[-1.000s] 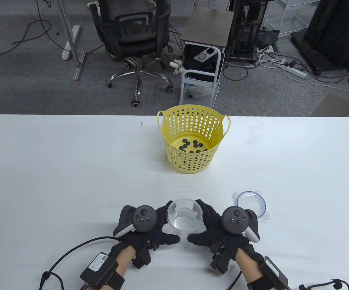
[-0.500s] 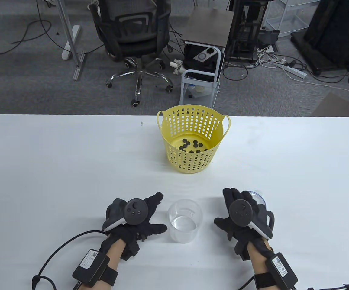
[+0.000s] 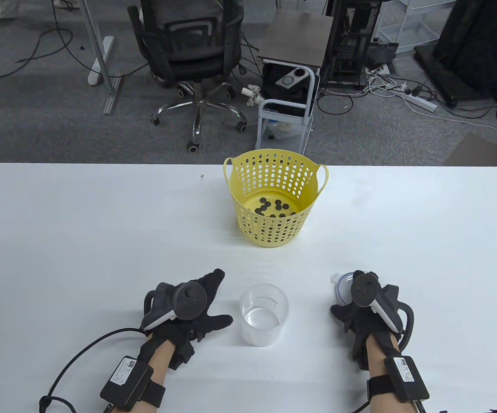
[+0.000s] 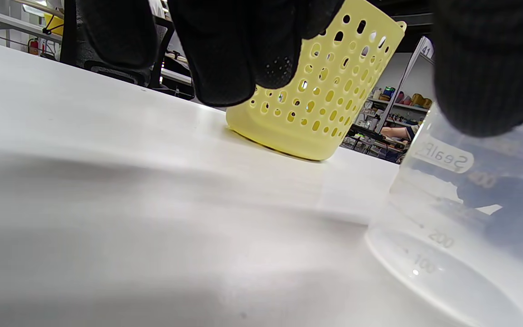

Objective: Pour Go stones into a laundry basket

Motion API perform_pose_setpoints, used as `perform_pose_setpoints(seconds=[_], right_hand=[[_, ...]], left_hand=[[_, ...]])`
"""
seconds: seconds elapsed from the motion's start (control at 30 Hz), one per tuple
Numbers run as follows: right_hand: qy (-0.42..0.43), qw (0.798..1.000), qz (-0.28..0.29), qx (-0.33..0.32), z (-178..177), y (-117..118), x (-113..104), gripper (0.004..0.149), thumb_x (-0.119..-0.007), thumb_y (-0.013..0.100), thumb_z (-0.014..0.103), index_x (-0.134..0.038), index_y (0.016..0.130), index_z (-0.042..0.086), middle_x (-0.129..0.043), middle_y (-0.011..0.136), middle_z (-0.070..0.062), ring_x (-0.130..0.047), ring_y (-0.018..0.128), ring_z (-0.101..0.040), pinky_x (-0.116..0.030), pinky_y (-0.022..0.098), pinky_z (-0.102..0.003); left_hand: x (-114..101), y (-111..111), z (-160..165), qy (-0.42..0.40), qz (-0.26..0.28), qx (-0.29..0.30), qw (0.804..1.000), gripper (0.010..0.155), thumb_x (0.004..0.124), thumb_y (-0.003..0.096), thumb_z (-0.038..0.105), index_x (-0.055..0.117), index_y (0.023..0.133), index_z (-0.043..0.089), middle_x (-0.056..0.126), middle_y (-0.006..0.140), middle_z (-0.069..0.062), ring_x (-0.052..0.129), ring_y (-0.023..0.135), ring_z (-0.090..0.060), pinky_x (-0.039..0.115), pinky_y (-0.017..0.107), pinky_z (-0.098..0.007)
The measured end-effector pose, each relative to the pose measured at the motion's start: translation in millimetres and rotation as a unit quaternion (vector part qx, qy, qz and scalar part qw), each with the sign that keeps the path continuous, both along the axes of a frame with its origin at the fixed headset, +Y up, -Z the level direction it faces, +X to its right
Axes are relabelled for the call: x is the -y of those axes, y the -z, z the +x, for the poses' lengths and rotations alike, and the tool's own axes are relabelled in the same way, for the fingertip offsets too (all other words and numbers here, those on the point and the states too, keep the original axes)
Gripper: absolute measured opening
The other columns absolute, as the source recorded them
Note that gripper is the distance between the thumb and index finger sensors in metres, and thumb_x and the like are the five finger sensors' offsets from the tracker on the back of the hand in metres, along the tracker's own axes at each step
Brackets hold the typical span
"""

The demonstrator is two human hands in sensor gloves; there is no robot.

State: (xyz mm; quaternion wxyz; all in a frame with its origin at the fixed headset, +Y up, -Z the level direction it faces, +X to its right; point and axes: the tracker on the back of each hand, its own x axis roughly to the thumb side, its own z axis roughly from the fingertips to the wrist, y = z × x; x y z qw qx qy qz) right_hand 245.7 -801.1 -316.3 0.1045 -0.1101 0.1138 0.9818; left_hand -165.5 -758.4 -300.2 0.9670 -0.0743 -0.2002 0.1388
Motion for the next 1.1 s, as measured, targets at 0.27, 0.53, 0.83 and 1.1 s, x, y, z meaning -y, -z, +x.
perform_pose_setpoints(seconds=[0.27, 0.53, 0.83, 1.1], right_hand=[[-0.002, 0.995, 0.090, -0.034, -19, -2, -22, 0.095, -0.094, 0.036, 0.062, -0.044, 0.107, 0.022, -0.055, 0.112, -0.013, -0.068, 0.087, -0.067, -0.060, 0.063, -0.074], [0.144, 0.964, 0.207, -0.087, -37, -24, -71, 0.092, -0.093, 0.037, 0.065, -0.052, 0.106, 0.020, -0.058, 0.111, -0.014, -0.069, 0.086, -0.066, -0.062, 0.061, -0.074], [0.181, 0.927, 0.260, -0.203, -95, -51, -108, 0.089, -0.092, 0.036, 0.067, -0.060, 0.104, 0.019, -0.062, 0.110, -0.015, -0.072, 0.085, -0.065, -0.063, 0.060, -0.073], [0.151, 0.918, 0.251, -0.266, -133, -68, -111, 0.090, -0.092, 0.037, 0.068, -0.059, 0.105, 0.019, -0.063, 0.110, -0.015, -0.071, 0.085, -0.065, -0.063, 0.060, -0.073]], left_hand=[[-2, -5, 0, -0.001, 0.005, -0.001, 1.000, 0.106, 0.092, 0.0317, 0.072, 0.034, 0.110, 0.031, 0.058, 0.118, 0.003, 0.079, 0.102, -0.027, 0.063, 0.072, -0.062], [-2, -2, -4, -0.004, 0.000, -0.008, 1.000, 0.105, 0.092, 0.0319, 0.072, 0.034, 0.110, 0.031, 0.058, 0.118, 0.003, 0.079, 0.101, -0.027, 0.063, 0.072, -0.062], [0, 0, -5, 0.001, -0.009, -0.012, 1.000, 0.105, 0.091, 0.0323, 0.072, 0.034, 0.110, 0.031, 0.058, 0.118, 0.003, 0.079, 0.101, -0.027, 0.063, 0.072, -0.062], [-1, 0, -5, 0.005, -0.013, -0.013, 1.000, 0.105, 0.091, 0.0326, 0.072, 0.035, 0.110, 0.031, 0.058, 0.118, 0.003, 0.080, 0.101, -0.027, 0.063, 0.072, -0.062]])
